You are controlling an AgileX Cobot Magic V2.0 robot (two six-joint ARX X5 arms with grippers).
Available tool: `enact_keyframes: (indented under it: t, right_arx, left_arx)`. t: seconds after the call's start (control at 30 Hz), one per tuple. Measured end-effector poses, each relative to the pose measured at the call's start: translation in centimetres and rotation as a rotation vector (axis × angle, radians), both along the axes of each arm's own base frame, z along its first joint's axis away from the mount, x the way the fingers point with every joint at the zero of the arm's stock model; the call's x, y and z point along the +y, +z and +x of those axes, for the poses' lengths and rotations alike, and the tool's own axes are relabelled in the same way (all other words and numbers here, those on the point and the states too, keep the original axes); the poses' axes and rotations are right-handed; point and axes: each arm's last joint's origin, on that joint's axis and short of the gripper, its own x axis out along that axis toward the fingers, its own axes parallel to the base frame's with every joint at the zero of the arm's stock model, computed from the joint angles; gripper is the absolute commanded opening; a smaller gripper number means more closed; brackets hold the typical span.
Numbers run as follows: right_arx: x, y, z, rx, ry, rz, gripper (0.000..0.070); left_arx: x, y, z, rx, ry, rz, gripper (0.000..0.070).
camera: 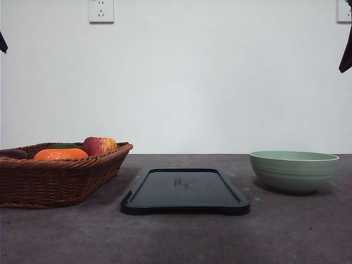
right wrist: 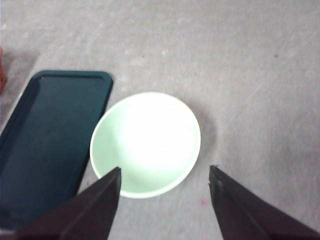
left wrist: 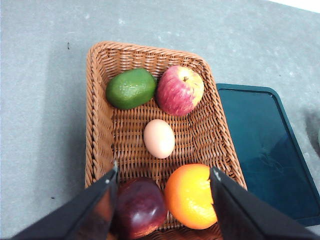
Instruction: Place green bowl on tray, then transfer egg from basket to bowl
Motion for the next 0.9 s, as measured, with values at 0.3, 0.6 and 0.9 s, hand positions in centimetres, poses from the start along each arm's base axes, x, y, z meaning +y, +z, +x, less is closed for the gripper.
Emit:
enact_keyframes:
  t: [0.3,0.6,0.9]
  right_arx:
    - [0.1,2.7,3.1,0.258,0.002,-0.011,0.0351]
    - [0.3,3.8,8.6,0.426,0.041,-0.049,0.0351]
    - [0.4,-0.2,13.8,0.549,0.051,-0.114,0.0351]
  left_arx:
    - [0.0,0.0,0.0,0.0,0.0,0.0,0.0361]
    - [0.0,0.0,0.0,0.0,0.0,0.0,0.0361]
    - [0.0,0.0,0.0,0.0,0.0,-0.001,0.0361]
